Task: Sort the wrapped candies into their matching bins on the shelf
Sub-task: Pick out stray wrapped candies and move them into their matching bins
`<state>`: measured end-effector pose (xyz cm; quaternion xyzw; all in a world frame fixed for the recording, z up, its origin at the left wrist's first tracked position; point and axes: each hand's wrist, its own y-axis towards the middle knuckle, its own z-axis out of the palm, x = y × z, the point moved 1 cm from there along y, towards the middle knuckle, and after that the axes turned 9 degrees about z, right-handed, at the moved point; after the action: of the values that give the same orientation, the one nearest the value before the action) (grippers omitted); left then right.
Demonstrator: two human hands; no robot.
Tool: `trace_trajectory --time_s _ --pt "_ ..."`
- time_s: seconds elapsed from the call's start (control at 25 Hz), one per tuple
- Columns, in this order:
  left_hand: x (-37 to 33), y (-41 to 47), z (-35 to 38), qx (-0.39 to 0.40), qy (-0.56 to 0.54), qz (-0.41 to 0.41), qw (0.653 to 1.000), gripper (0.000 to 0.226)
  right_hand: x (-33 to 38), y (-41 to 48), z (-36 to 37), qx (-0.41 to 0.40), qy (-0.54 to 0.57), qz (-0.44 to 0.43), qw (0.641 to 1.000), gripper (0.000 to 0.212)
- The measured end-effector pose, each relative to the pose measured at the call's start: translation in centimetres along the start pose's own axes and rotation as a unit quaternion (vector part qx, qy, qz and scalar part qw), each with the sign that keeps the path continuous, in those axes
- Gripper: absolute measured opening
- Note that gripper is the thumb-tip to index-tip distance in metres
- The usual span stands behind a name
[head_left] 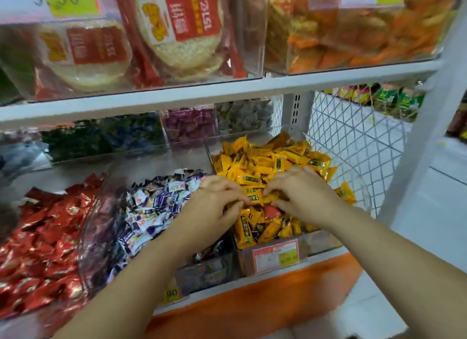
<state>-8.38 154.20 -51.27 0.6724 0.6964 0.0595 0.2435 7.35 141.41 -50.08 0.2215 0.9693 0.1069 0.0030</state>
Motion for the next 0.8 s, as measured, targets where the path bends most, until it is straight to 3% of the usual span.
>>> trace_trajectory --time_s 0.12,0.32,0.44,0.64,0.8 --pt "0.4 0.2 0.0 0.029 0.008 -0.003 1.0 0.047 -0.3 1.1 0.2 -0.047 0.031 0.007 0.998 0.022" --pt "0.1 0.9 -0.4 0.063 0.008 -0.019 0.998 0.029 -0.9 2.0 0.2 -0.059 0.079 0.014 0.995 0.021" --pt "-0.1 0.9 -0.3 0.062 0.008 -0.023 0.998 0.029 -0.8 0.8 -0.7 -0.05 0.129 -0.008 0.99 0.021" --pt "-0.4 0.9 -0.3 0.062 0.014 -0.027 0.998 0.032 -0.3 -1.1 -1.0 0.029 0.023 -0.05 0.998 0.022" --pt "-0.5 0.9 -0.4 0.057 0.018 -0.024 0.998 0.031 0.1 -0.2 -0.2 0.025 -0.028 -0.06 0.997 0.028"
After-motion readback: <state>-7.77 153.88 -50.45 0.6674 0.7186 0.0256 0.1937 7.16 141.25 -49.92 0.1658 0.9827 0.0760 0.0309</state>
